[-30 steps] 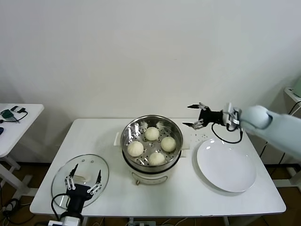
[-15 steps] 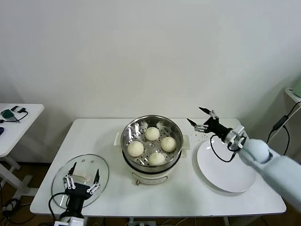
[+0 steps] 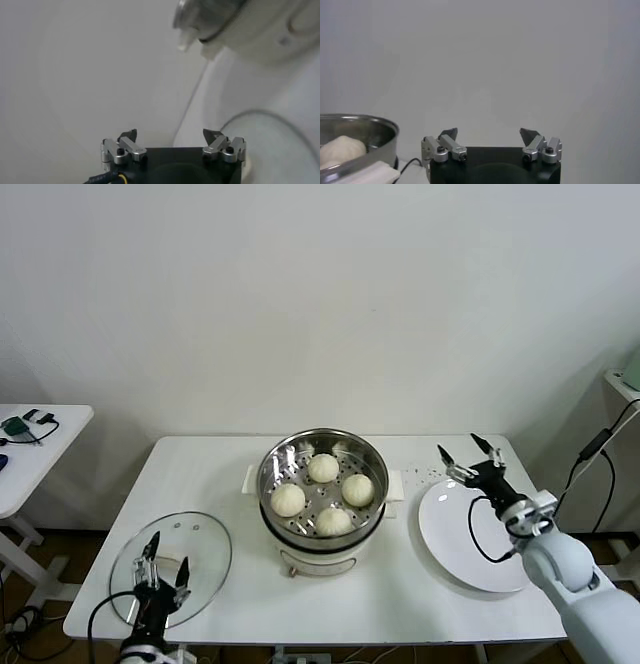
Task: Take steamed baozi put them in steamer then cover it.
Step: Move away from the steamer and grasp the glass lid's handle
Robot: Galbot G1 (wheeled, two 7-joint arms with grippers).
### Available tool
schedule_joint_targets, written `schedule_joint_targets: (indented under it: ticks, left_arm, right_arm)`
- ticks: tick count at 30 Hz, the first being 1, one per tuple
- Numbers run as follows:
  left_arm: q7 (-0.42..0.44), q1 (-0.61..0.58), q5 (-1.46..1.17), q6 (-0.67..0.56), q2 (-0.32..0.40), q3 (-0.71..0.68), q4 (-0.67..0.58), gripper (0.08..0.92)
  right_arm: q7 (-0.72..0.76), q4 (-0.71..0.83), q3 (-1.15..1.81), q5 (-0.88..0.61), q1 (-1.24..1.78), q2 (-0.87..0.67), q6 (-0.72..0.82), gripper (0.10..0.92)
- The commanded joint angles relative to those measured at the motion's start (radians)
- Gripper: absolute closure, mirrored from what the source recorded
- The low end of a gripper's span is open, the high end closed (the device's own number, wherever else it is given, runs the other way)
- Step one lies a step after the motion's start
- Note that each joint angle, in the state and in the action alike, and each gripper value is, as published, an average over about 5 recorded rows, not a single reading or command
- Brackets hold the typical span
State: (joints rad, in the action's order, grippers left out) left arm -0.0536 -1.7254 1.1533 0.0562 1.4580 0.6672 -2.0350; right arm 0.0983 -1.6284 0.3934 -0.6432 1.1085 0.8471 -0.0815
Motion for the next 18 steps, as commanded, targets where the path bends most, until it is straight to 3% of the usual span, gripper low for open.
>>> schedule_joint_targets:
  ticks: [1,11,18]
  left_arm:
    - [-0.014,0.101,0.468,-0.115,0.003,0.075,0.197,0.177]
    - [-0.030,0.180,0.471,-0.190,0.000,0.141,0.315,0.177]
    - [-0.086,0.238,0.462,-0.220,-0.013,0.168,0.376,0.177]
  right_arm:
    - [0.012,-0.031,0.202,0.043,0.123,0.119,0.058,0.203]
    - [0.033,-0.029,0.194,0.067,0.117,0.125,0.060,0.203]
    - [0.038,-0.027,0.197,0.076,0.122,0.125,0.057,0.203]
